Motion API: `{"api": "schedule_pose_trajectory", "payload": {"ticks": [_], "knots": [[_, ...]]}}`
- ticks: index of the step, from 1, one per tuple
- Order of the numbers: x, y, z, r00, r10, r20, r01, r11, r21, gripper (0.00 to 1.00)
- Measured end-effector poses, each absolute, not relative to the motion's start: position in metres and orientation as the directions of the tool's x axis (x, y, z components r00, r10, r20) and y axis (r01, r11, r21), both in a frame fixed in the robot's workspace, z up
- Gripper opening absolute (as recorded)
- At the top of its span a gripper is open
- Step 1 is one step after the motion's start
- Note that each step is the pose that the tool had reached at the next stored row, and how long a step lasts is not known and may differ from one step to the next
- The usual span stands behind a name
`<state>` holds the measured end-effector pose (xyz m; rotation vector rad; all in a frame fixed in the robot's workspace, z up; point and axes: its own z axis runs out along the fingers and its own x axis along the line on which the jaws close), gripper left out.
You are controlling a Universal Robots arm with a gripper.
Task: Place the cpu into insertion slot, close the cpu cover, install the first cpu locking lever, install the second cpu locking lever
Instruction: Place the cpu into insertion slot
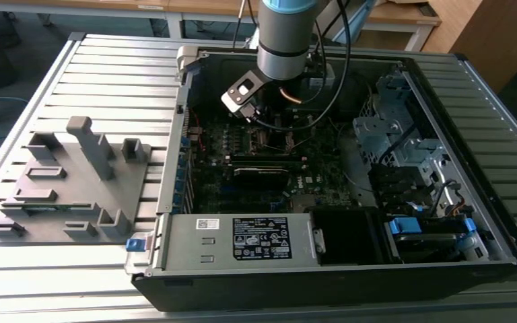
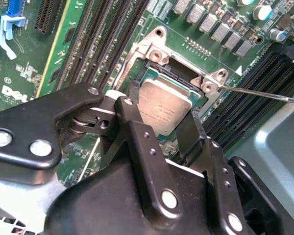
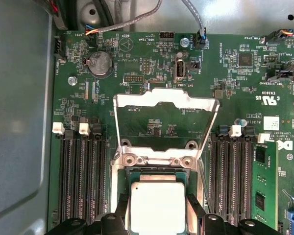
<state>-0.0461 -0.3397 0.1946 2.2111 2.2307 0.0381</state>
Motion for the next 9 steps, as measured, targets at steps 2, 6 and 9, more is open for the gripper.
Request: {"api": "schedule_pose_trajectory", "payload": {"ticks": [2, 6, 9], "knots": [[-0.0461, -0.3397, 0.1946, -0.009, 1.000, 0.016, 1.000, 0.009, 0.017, 0.54], [-0.0461, -0.3397, 0.1943, -0.009, 1.000, 0.017, 1.000, 0.009, 0.018, 0.54], [-0.0461, -0.3397, 0.1943, -0.009, 1.000, 0.017, 1.000, 0.009, 0.018, 0.54]]}}
